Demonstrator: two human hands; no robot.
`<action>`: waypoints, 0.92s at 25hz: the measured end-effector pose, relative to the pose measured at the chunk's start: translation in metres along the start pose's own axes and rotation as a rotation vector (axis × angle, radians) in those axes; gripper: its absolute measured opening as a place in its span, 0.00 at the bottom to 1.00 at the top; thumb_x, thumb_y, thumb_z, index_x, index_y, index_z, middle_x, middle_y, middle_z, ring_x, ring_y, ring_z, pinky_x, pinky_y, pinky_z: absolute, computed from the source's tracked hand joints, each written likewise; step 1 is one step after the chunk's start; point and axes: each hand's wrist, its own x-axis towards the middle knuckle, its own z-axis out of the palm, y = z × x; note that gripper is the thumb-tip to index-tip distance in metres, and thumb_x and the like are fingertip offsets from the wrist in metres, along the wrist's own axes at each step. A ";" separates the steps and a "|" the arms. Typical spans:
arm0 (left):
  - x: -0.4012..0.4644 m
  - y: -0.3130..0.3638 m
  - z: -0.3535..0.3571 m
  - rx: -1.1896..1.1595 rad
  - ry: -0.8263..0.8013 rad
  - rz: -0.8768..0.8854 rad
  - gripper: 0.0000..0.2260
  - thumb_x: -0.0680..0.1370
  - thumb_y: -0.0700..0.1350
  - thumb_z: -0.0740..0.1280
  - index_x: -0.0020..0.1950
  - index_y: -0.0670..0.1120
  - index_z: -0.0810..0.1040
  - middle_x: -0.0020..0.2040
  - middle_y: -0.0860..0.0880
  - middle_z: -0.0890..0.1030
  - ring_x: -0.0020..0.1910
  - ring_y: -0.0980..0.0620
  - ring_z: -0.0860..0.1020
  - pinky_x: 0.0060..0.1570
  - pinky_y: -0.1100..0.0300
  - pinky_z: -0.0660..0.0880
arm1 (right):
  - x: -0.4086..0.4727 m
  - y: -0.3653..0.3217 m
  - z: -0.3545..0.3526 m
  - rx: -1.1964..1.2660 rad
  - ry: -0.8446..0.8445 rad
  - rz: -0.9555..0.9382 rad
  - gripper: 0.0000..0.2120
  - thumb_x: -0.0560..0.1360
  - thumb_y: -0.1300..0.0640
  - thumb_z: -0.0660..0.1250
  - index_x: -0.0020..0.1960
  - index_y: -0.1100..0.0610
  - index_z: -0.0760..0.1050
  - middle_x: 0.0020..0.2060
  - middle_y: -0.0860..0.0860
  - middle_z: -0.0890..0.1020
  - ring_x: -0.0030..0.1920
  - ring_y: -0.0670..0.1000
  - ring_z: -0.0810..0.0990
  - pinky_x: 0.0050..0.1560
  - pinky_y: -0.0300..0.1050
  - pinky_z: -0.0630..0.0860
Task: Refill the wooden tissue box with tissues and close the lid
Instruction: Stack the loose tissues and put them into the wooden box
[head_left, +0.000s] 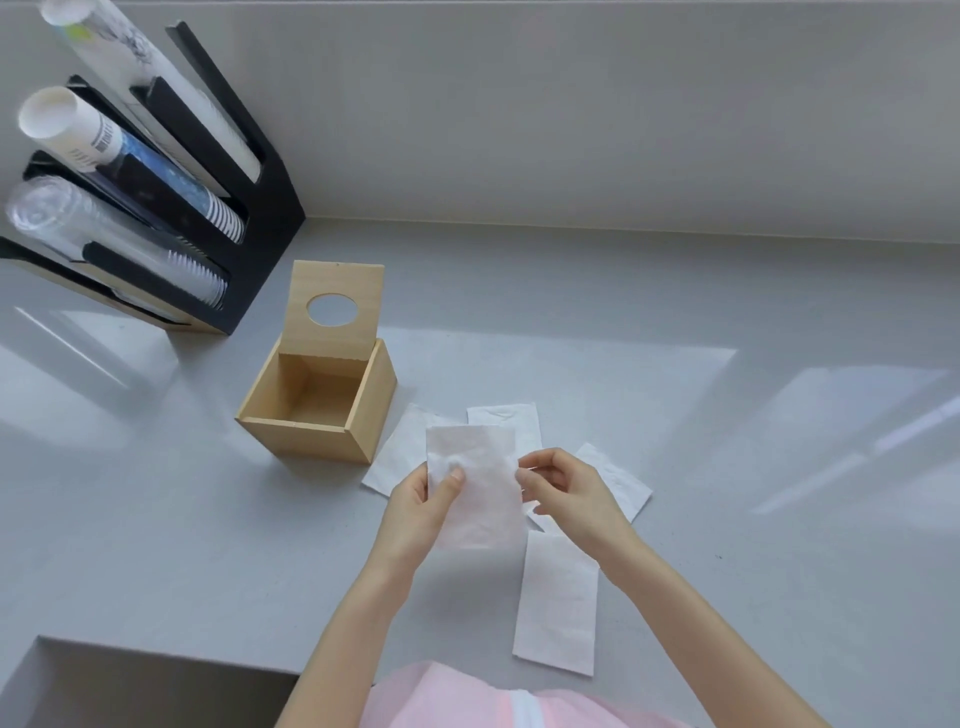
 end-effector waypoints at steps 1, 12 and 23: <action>0.001 0.000 -0.001 0.001 0.014 -0.001 0.08 0.77 0.46 0.62 0.52 0.46 0.79 0.50 0.46 0.83 0.50 0.48 0.80 0.50 0.56 0.75 | -0.002 0.004 -0.006 -0.105 0.014 -0.011 0.03 0.75 0.56 0.65 0.48 0.52 0.76 0.39 0.45 0.81 0.40 0.42 0.79 0.38 0.28 0.73; -0.001 -0.013 -0.006 0.018 0.043 -0.041 0.05 0.77 0.45 0.63 0.49 0.50 0.78 0.47 0.51 0.83 0.48 0.53 0.80 0.46 0.62 0.75 | -0.014 0.041 -0.018 -0.951 -0.045 -0.038 0.12 0.70 0.55 0.65 0.53 0.53 0.70 0.53 0.49 0.73 0.56 0.52 0.69 0.52 0.42 0.63; -0.004 -0.013 -0.005 0.037 0.011 -0.060 0.08 0.77 0.46 0.62 0.53 0.48 0.78 0.48 0.51 0.83 0.48 0.53 0.81 0.43 0.64 0.76 | -0.013 0.035 -0.028 -0.738 -0.007 -0.048 0.05 0.73 0.60 0.62 0.45 0.55 0.76 0.42 0.48 0.79 0.49 0.51 0.78 0.50 0.49 0.76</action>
